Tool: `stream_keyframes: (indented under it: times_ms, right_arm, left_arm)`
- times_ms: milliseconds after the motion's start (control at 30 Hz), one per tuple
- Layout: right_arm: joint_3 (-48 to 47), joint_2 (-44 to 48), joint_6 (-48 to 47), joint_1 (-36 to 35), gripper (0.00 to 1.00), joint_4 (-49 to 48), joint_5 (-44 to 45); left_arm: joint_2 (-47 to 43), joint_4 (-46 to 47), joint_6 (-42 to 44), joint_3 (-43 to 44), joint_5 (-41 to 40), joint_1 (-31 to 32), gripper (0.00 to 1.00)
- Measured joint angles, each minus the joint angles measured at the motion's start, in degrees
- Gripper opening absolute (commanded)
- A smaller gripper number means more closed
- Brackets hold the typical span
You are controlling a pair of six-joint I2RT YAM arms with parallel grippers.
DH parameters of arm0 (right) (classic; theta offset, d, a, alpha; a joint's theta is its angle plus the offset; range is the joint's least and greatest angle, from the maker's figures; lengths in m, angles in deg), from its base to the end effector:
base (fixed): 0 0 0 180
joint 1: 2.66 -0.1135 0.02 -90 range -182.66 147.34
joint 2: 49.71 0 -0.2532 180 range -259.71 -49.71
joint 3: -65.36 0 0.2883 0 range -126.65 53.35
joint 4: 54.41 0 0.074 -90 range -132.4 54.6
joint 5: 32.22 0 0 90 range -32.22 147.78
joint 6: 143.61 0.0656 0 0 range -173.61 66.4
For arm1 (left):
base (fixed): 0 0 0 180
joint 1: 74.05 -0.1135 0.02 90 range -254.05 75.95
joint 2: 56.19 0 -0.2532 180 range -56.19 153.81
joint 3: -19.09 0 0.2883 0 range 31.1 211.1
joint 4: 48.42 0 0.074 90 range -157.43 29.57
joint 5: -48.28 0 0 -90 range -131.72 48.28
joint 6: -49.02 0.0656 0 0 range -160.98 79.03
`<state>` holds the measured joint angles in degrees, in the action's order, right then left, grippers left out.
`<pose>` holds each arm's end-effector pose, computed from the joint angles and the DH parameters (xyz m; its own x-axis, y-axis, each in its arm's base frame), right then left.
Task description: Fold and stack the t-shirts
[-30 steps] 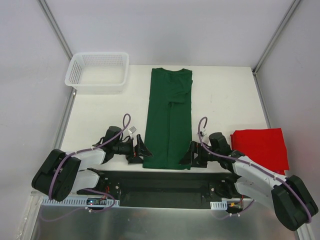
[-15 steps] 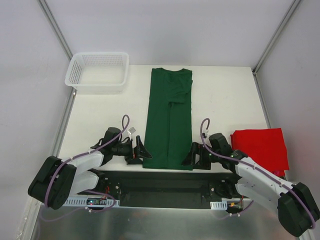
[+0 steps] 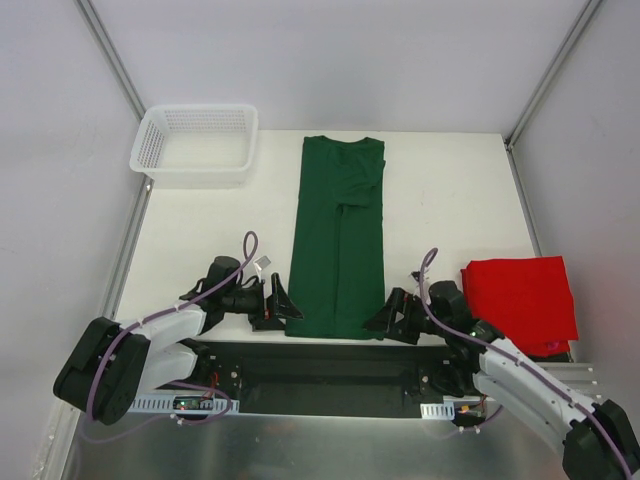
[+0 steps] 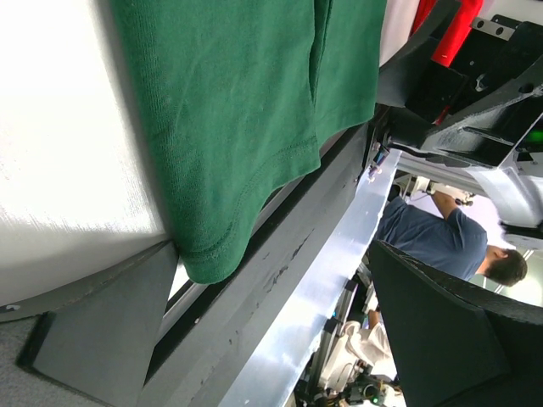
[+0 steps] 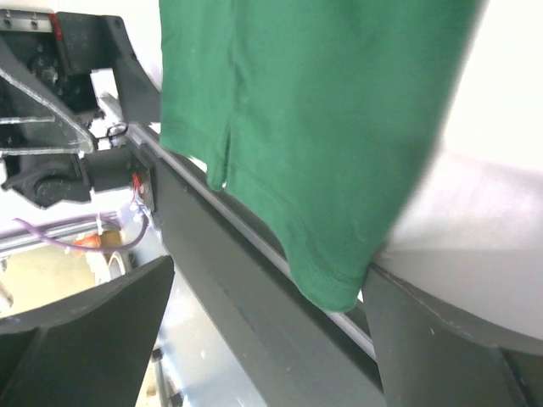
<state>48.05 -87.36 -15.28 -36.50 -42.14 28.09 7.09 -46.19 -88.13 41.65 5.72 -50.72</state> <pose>0.1482 0.1385 0.0974 -0.8661 0.0680 -0.4952 -0.3737 0.5699 0.7318 0.1804 -0.1304 0.0779 -0.9732 -0.1203 -0.1962 0.1232 0.4478 -0.8856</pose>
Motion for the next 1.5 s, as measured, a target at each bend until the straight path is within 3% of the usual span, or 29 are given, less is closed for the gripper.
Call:
stream_keyframes:
  times_ms: [200, 467, 967, 1500]
  right_arm:
    - [-0.1, 8.7, 0.2, 0.1, 0.96, 9.7, 3.8]
    - [-0.2, 9.2, 2.5, 0.2, 0.96, 10.3, 4.2]
    - [-0.9, 21.5, 5.0, 0.2, 0.96, 14.4, 7.2]
    - [-2.9, 1.4, 3.2, 0.3, 0.96, 10.7, 3.3]
  left_arm:
    - [0.0, 0.0, 0.0, 0.0, 0.0, 0.0, 0.99]
    - [0.1, 0.0, 0.1, 0.0, 0.0, 0.0, 0.99]
    - [0.1, 0.5, 0.0, -0.9, 0.1, 0.0, 0.99]
    - [2.1, 1.0, -0.1, -0.4, 0.7, 0.0, 0.99]
